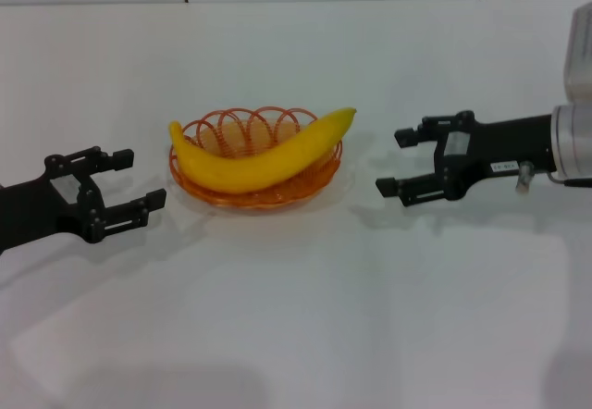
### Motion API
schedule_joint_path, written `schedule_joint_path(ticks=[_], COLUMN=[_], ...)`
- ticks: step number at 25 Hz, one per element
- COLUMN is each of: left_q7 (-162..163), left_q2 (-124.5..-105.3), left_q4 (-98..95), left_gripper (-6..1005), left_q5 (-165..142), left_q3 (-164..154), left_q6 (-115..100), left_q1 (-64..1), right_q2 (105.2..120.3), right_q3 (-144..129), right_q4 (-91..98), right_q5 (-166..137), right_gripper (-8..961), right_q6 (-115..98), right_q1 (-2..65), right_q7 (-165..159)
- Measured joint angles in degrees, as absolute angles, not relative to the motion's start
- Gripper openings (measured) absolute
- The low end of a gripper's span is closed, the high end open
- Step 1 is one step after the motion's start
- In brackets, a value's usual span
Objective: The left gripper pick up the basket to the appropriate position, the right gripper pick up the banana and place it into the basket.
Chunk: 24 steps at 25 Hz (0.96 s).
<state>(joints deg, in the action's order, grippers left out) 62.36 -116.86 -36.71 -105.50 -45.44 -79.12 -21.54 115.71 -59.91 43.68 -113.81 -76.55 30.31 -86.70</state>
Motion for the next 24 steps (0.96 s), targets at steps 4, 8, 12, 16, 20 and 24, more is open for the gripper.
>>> schedule_joint_path(ticks=[4, 8, 12, 16, 20, 24], left_q7=[62.3, 62.3, 62.3, 62.3, 62.3, 62.3], left_q2=[-116.91, -116.90, -116.89, -116.88, -116.88, -116.89], left_q4=[-36.7, -36.6, -36.6, -36.6, -36.6, -36.5], left_gripper=[752, 753, 753, 753, 753, 753], left_q5=[-105.5, -105.5, -105.5, -105.5, -105.5, -105.4], left_q3=[-45.4, -45.4, -45.4, -45.4, -45.4, -45.4], left_q6=[-79.1, -79.1, -79.1, -79.1, -79.1, -79.1], left_q1=[-21.6, -21.5, -21.6, -21.6, -21.7, -21.7], right_q2=[115.61, 115.67, 115.83, 115.83, 115.83, 115.79], right_q3=[-59.9, -59.7, -59.6, -59.7, -59.7, -59.7], right_q4=[43.2, 45.0, 48.5, 49.2, 48.9, 47.8], right_q5=[-115.5, -114.1, -110.7, -108.8, -109.1, -110.6], right_gripper=[854, 854, 854, 854, 854, 854], right_q6=[-76.1, -77.2, -80.2, -81.7, -81.2, -80.1], right_q1=[30.4, 30.3, 30.1, 30.2, 30.0, 29.9], right_q7=[-87.6, -87.4, -86.7, -85.8, -85.8, -85.8])
